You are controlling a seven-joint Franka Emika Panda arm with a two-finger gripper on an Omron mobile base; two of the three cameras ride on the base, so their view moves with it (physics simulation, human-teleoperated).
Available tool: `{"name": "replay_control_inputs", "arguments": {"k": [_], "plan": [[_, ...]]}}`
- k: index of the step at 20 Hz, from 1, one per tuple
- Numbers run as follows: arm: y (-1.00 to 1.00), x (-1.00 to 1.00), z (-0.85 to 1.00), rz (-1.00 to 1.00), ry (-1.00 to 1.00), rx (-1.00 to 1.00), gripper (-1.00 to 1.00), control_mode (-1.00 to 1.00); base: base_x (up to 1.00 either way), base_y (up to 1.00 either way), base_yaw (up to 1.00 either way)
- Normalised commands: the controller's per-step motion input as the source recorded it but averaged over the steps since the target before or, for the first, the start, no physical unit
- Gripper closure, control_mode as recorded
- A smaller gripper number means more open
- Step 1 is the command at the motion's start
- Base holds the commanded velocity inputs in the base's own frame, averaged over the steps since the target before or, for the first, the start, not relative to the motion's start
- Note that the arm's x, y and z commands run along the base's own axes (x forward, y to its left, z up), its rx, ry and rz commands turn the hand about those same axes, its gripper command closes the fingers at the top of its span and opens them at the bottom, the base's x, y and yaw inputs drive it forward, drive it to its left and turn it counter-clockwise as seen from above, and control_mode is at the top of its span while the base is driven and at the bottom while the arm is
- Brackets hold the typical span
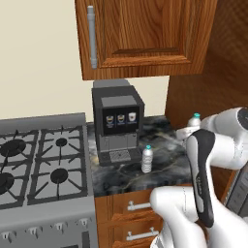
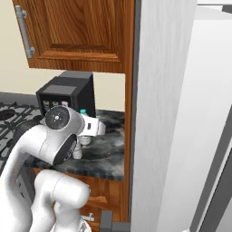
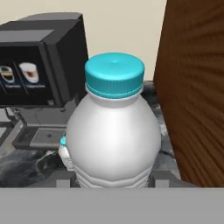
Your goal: Take the bottled waters from the counter and place them in the freezer to freeze. Close the freezer door after placing the bottles.
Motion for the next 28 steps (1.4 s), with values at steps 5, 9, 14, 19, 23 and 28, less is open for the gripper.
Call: {"name": "replay_control_inputs", "arguments": {"k": [5,9,14,19,23,28], "plan": [[0.25,-0.84,0.13,-0.02,-0.02,-0.01,1.0,-1.0,0.0,0.0,0.0],[0.41,-0.54,0.0,0.0,-0.07,-0.1,1.0,-1.0,0.0,0.0,0.0],[0.19,-0.21,0.0,0.0,-0.1,-0.08,1.0,-1.0,0.0,0.0,0.0],[0.0,-0.09,-0.04,0.0,-0.02,0.0,1.0,-1.0,0.0,0.0,0.0],[0.0,0.0,-0.03,0.0,0.0,0.0,1.0,-1.0,0.0,0.0,0.0],[0.0,0.0,0.0,0.0,0.0,0.0,1.0,-1.0,0.0,0.0,0.0]]}}
